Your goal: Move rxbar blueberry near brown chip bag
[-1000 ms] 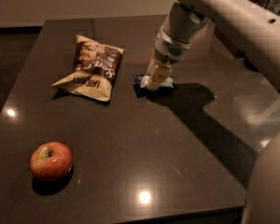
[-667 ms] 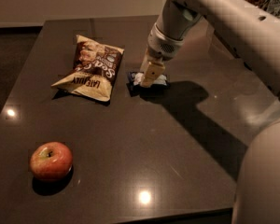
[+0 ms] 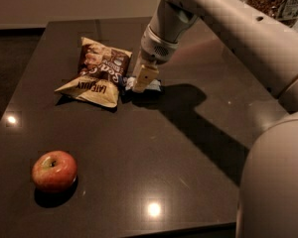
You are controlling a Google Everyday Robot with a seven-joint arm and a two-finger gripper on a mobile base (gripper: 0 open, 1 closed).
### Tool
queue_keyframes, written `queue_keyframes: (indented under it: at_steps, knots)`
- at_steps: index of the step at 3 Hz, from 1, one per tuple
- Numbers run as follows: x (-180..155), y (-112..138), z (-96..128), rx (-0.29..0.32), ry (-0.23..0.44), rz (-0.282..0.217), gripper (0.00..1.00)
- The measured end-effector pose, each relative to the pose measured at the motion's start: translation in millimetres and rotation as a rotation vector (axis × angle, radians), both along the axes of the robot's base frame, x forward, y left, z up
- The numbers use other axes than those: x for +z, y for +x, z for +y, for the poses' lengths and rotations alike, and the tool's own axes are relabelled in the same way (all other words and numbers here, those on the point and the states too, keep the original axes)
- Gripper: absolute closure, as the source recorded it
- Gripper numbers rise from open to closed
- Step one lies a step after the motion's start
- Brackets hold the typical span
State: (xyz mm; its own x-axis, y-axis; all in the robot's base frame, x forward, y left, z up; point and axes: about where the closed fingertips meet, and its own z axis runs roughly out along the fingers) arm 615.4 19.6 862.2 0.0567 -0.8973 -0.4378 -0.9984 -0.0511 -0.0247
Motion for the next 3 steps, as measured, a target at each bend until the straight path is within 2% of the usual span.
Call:
queue_keyframes:
  at_steps: [1,2,3]
  knots:
    - [-4.0,-4.4,9.5,0.009,0.023,0.021,0.27]
    - [-5.2,-3.6,10.6,0.009,0.023,0.02,0.04]
    - [-6.2,-3.3,11.6,0.01,0.023,0.02,0.0]
